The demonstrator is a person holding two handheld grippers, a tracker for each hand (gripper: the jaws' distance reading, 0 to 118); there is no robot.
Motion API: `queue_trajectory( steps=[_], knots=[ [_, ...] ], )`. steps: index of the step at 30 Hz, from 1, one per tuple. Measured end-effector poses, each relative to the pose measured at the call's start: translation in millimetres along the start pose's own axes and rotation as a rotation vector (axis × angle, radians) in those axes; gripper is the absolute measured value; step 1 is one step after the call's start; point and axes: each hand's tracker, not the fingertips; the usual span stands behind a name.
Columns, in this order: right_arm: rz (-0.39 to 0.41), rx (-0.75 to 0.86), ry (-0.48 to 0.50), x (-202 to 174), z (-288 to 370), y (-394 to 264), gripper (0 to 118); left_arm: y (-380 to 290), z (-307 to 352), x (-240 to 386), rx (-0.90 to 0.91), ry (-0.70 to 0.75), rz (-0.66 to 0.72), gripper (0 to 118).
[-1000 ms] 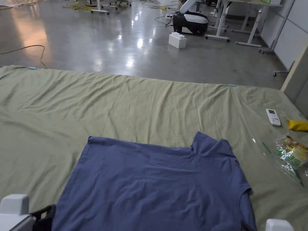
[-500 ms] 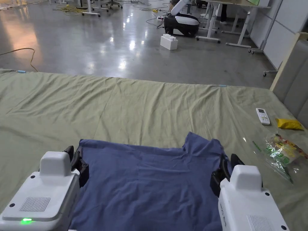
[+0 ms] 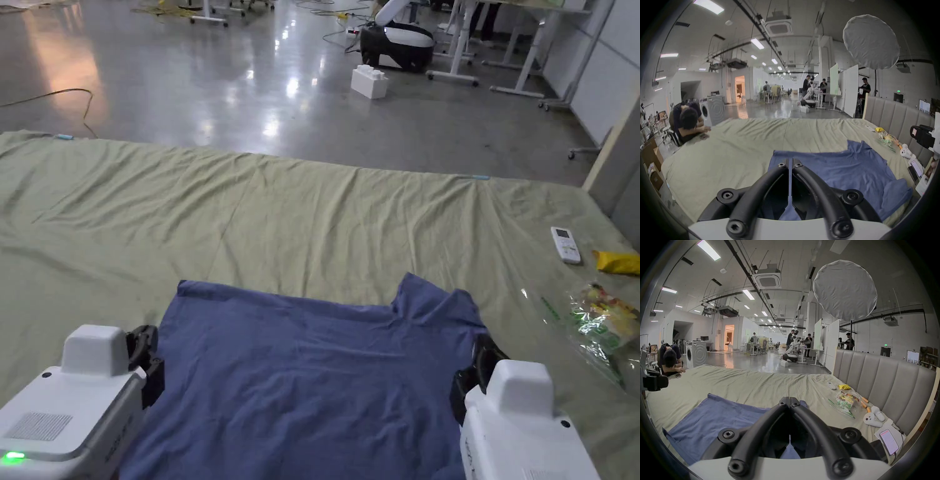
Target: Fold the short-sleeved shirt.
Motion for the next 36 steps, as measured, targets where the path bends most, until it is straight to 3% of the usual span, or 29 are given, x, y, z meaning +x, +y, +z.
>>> queue_trajectory(
  steps=[5,11,12,14,16,25,29,33,35,36],
  knots=[
    [-0.008,-0.055,0.014,-1,-5,-12,1,-27,7,-34,-0.167,0.039,-0.040,3],
    [0.002,-0.097,0.028,-5,-9,-22,1,-64,4,-71,-0.436,0.012,0.018,8],
    [0.004,-0.103,0.032,-5,-10,-23,1,-70,2,-75,-0.469,0.023,0.032,18],
    [0.008,-0.113,0.038,-6,-11,-25,1,-83,-2,-83,-0.538,0.037,0.052,52],
    [0.013,-0.117,0.039,-6,-10,-26,1,-93,-8,-88,-0.569,0.036,0.059,70],
    [0.041,-0.155,0.038,0,-8,-34,1,-130,-44,-96,-0.747,0.098,0.079,69],
    [0.042,-0.172,0.022,9,-3,-40,1,-126,-46,-90,-0.742,0.099,0.067,64],
    [0.048,-0.197,0.013,20,3,-47,1,-121,-44,-79,-0.745,0.046,0.018,37],
    [0.042,-0.219,0.004,29,8,-50,1,-119,-44,-75,-0.743,0.026,0.007,13],
    [0.036,-0.232,-0.002,34,10,-51,1,-120,-44,-73,-0.747,0.018,0.000,10]
  ],
)
